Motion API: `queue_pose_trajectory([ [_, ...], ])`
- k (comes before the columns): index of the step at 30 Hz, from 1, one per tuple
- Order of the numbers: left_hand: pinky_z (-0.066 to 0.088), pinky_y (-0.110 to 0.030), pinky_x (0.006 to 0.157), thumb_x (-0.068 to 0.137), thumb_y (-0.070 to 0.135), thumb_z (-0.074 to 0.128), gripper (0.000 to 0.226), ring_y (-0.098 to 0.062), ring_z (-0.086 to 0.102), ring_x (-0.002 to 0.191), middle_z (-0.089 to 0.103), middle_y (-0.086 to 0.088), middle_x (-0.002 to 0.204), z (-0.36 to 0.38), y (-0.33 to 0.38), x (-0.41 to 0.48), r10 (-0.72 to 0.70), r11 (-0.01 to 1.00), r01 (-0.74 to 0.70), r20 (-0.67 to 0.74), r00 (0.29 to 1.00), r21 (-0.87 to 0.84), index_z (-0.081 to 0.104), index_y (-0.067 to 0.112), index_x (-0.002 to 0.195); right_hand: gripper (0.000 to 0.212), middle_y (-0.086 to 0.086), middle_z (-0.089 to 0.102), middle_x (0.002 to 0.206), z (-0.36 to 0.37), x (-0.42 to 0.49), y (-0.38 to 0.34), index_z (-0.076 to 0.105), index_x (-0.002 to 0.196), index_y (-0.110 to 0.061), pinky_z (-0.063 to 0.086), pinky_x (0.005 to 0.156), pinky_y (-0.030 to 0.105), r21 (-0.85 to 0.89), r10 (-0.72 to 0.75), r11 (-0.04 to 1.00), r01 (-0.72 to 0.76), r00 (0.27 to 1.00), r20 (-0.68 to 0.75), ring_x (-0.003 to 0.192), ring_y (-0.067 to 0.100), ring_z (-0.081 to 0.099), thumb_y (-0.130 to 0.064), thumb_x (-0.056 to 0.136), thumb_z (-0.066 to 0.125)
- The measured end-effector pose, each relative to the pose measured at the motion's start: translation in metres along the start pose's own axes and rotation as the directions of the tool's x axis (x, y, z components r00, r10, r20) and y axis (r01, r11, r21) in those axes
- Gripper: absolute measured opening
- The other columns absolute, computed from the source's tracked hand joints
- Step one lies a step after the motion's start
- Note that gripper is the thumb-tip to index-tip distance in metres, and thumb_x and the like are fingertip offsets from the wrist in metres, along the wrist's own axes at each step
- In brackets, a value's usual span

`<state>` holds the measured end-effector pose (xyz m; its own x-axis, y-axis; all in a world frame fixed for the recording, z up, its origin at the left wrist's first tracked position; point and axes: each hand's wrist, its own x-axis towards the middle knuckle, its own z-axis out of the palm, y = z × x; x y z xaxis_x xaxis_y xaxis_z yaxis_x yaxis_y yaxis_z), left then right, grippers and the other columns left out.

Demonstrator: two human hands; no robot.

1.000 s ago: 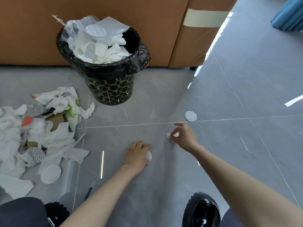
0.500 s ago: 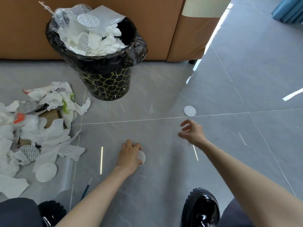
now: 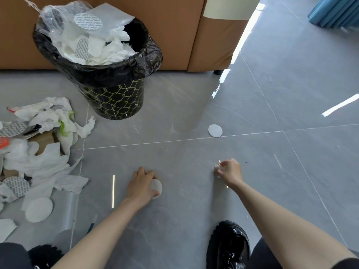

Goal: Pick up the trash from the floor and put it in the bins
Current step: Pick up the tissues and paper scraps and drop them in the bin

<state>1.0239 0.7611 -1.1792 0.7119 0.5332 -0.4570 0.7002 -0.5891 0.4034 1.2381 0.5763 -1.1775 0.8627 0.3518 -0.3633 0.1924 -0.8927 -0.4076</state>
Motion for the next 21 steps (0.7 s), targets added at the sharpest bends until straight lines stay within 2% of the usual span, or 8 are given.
queue_pose_trajectory([
  [3, 0.043, -0.029, 0.085, 0.076, 0.029, 0.069, 0.038, -0.022, 0.039, 0.117, 0.039, -0.002, 0.118, 0.000, 0.000, 0.000, -0.001, 1.000, 0.001, 0.009, 1.000, -0.006, 0.055, 0.022, 0.111, 0.024, 0.007, 0.061, 0.063, 0.003, 0.001, 0.004, 0.064, 0.061, -0.010, 0.047, 0.085, 0.036, 0.016, -0.026, 1.000, 0.026, 1.000, -0.003, 0.072, 0.031, 0.062, -0.001, 0.082, 0.059],
  [6, 0.042, -0.029, 0.085, 0.079, 0.029, 0.067, 0.034, -0.020, 0.039, 0.116, 0.039, 0.000, 0.116, 0.000, -0.002, 0.004, 0.019, 1.000, -0.019, 0.022, 1.000, 0.002, 0.055, 0.023, 0.110, 0.020, 0.000, 0.057, 0.057, -0.002, 0.008, -0.003, 0.064, 0.065, -0.012, 0.040, 0.064, 0.026, 0.145, 0.023, 0.989, -0.015, 0.998, -0.059, 0.068, 0.022, 0.057, -0.012, 0.084, 0.066],
  [9, 0.043, -0.031, 0.089, 0.083, 0.029, 0.063, 0.025, -0.020, 0.043, 0.115, 0.043, 0.000, 0.113, -0.010, -0.001, 0.015, 0.041, 0.999, -0.041, 0.020, 0.999, -0.027, 0.058, 0.024, 0.107, 0.016, 0.008, 0.067, 0.071, -0.016, 0.032, -0.021, 0.072, 0.078, -0.004, 0.045, 0.067, 0.026, 0.340, 0.080, 0.940, -0.030, 0.988, -0.135, 0.072, 0.024, 0.067, -0.020, 0.082, 0.072],
  [11, 0.044, -0.030, 0.088, 0.083, 0.031, 0.063, 0.017, -0.020, 0.050, 0.110, 0.047, 0.000, 0.107, -0.022, 0.001, 0.027, 0.070, 0.995, -0.068, 0.015, 0.997, -0.068, 0.062, 0.024, 0.100, 0.020, 0.009, 0.068, 0.081, -0.027, 0.052, -0.036, 0.073, 0.087, -0.005, 0.047, 0.072, 0.027, 0.400, 0.123, 0.915, -0.046, 0.978, -0.169, 0.078, 0.024, 0.068, -0.024, 0.079, 0.075],
  [14, 0.045, -0.027, 0.079, 0.083, 0.030, 0.066, 0.008, -0.017, 0.059, 0.092, 0.062, 0.002, 0.097, -0.042, 0.007, 0.049, 0.122, 0.970, -0.118, 0.005, 0.992, -0.213, 0.061, 0.025, 0.085, 0.028, 0.013, 0.067, 0.092, -0.039, 0.085, -0.052, 0.072, 0.097, -0.006, 0.044, 0.072, 0.024, 0.411, 0.146, 0.910, -0.059, 0.972, -0.183, 0.087, 0.022, 0.063, -0.025, 0.077, 0.077],
  [17, 0.046, -0.023, 0.074, 0.084, 0.027, 0.067, 0.007, -0.010, 0.059, 0.081, 0.065, 0.006, 0.087, -0.057, 0.014, 0.060, 0.100, 0.903, -0.118, -0.064, 0.993, -0.412, 0.063, 0.021, 0.084, 0.028, 0.013, 0.071, 0.096, -0.039, 0.108, -0.060, 0.071, 0.096, -0.004, 0.044, 0.076, 0.025, 0.384, 0.115, 0.922, -0.051, 0.983, -0.144, 0.090, 0.022, 0.063, -0.021, 0.075, 0.079],
  [19, 0.043, -0.016, 0.067, 0.084, 0.023, 0.067, 0.007, -0.006, 0.056, 0.075, 0.063, 0.008, 0.083, -0.062, 0.012, 0.064, 0.064, 0.865, -0.106, -0.102, 0.993, -0.491, 0.064, 0.017, 0.087, 0.026, 0.015, 0.070, 0.101, -0.033, 0.118, -0.062, 0.072, 0.094, -0.003, 0.046, 0.079, 0.028, 0.332, 0.102, 0.941, -0.058, 0.988, -0.114, 0.093, 0.024, 0.064, -0.019, 0.074, 0.079],
  [21, 0.042, -0.016, 0.065, 0.085, 0.022, 0.067, 0.008, -0.006, 0.056, 0.074, 0.063, 0.006, 0.083, -0.065, 0.003, 0.064, 0.005, 0.837, -0.068, -0.117, 0.993, -0.543, 0.063, 0.016, 0.087, 0.025, 0.016, 0.064, 0.112, -0.025, 0.123, -0.062, 0.073, 0.094, -0.003, 0.044, 0.076, 0.028, 0.258, 0.087, 0.964, -0.060, 0.992, -0.094, 0.099, 0.028, 0.062, -0.018, 0.074, 0.079],
])
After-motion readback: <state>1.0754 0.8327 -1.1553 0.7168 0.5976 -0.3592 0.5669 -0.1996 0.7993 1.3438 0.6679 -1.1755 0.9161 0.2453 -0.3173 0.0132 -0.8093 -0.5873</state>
